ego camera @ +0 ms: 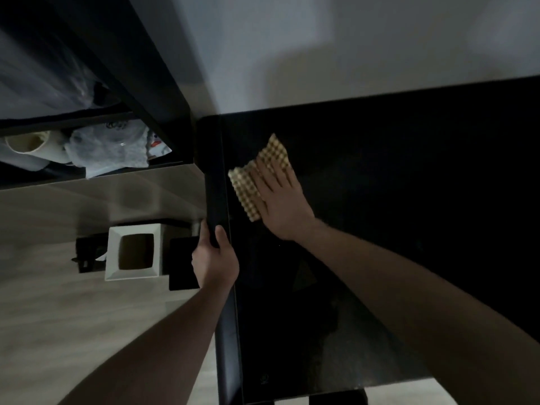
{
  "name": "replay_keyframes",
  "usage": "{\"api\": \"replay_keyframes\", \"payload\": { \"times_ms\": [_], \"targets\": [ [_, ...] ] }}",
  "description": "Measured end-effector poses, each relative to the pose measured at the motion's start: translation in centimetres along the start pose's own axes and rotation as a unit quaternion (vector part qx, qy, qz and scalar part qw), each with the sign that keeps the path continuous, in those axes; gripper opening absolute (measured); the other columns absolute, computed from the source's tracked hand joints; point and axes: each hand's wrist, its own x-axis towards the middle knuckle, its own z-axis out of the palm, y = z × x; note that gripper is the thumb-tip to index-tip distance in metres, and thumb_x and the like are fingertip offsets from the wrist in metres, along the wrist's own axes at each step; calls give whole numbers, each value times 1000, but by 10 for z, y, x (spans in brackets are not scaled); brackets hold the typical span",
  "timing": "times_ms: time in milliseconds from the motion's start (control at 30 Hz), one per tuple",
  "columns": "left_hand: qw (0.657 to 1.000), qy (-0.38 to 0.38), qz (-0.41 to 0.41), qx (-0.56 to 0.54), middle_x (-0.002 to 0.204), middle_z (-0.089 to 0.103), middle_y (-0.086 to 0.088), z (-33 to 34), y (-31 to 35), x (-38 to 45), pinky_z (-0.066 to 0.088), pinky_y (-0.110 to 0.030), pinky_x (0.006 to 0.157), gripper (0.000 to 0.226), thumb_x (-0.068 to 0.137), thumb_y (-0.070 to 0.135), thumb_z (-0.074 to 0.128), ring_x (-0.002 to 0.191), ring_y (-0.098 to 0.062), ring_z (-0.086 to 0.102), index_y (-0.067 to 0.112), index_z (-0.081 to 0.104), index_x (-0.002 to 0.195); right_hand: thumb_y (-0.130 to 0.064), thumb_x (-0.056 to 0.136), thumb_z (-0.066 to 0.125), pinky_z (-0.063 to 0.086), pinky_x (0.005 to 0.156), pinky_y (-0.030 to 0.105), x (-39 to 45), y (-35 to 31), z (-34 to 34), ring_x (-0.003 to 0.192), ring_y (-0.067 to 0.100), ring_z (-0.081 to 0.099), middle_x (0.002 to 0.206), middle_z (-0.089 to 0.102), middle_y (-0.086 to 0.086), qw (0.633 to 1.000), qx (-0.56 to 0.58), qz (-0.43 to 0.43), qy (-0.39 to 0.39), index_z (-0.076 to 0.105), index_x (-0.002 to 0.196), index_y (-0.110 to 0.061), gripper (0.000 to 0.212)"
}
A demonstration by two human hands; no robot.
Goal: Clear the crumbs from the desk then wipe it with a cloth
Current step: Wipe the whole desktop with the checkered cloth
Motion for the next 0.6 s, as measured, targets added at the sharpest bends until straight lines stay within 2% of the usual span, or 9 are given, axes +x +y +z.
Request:
{"api": "replay_keyframes", "payload": {
  "times_ms": [133,233,333,433,500,600],
  "targets": [
    [1000,-4,-2,4,128,68,-6,-4,3,-5,53,-44,98,63,99,61,30,117,-31,64,33,29,155,-36,108,31,5,129,54,-119,-32,2,161,28,-13,175,-7,7,997,27,-14,-66,7,167,-15,67],
    [1000,-4,-7,5,128,67,-11,-7,7,-7,52,-46,99,61,100,58,32,118,-35,62,31,31,155,-32,103,42,6,130,51,-208,-48,10,162,26,-5,176,-2,3,995,46,-39,-82,10,167,-18,72],
    [1000,-9,-8,9,125,68,-11,-9,8,-9,52,-49,98,61,99,59,31,114,-36,64,34,30,154,-22,97,55,20,126,48,-271,-43,16,161,19,9,174,13,-5,989,91,-69,-94,25,165,-21,74],
    [1000,-6,4,13,120,70,-10,-8,5,-9,53,-51,96,61,97,61,29,110,-36,65,35,31,152,-7,94,61,30,123,45,-278,-31,9,158,14,24,170,29,-8,977,188,-71,-69,43,158,-20,68],
    [1000,-4,5,12,119,71,-8,-7,5,-7,53,-51,96,62,96,63,28,110,-35,66,36,31,152,0,97,54,31,125,40,-252,-23,-3,155,13,32,167,37,-4,971,236,-44,-21,47,155,-17,61],
    [1000,3,5,15,124,69,-7,-5,7,-8,53,-48,97,58,98,60,30,114,-34,64,36,33,152,-12,109,39,27,126,30,-173,5,-28,152,13,37,163,42,1,958,274,33,75,48,154,-12,46]
  ]
}}
